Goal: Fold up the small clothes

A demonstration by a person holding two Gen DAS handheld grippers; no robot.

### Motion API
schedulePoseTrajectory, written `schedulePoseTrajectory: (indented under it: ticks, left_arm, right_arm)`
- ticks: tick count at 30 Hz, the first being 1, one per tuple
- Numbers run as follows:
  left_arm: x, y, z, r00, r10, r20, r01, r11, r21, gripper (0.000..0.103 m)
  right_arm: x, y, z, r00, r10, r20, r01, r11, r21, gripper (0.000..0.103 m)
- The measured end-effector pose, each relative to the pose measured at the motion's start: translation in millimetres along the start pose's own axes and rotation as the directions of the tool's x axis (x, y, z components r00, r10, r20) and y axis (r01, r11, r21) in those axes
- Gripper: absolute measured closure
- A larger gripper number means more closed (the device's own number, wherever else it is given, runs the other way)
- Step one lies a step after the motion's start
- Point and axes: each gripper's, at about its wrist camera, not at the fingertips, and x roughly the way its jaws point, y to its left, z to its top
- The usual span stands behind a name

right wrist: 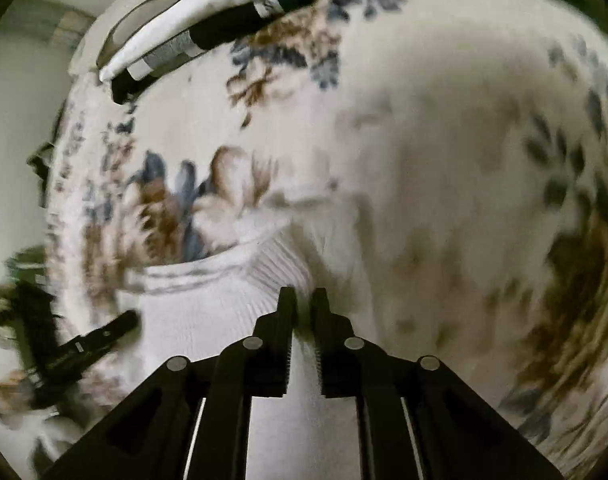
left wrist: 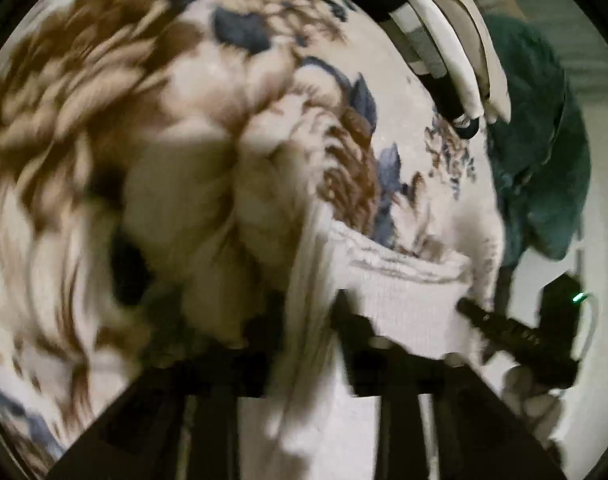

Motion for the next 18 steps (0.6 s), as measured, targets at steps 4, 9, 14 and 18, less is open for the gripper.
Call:
schedulePoseTrajectory:
  ticks: [4, 9, 14, 18]
  left_arm:
    - [-22, 6, -31, 0.998, -0.062, 0.021, 0.063, 0.998, -0.023, 0.041]
    - [-12, -7, -78, 0.992, 0.124, 0.016, -0.125, 0.983, 0.133, 0.044]
    - [-8, 13, -83, 0.991, 0.132, 0.036, -0.135, 0.988, 0.079, 0.082]
    - [-15, 4, -77, 0.998, 0.062, 0.018, -0.064, 0.995, 0.078, 0.081]
  right_arm:
    - [-24, -30, -33, 0.996, 0.092, 0.010, -0.093, 0.992, 0.080, 0.053]
    - [-11, -49, -71, 0.982, 0.169, -0.083, -0.156, 0.978, 0.138, 0.053]
    - [-10, -54, -88, 0.983, 0.182, -0.002, -0.180, 0.976, 0.124, 0.093]
    - [-14, -47, -85, 0.994, 0.108, 0.003, -0.108, 0.991, 0.077, 0.093]
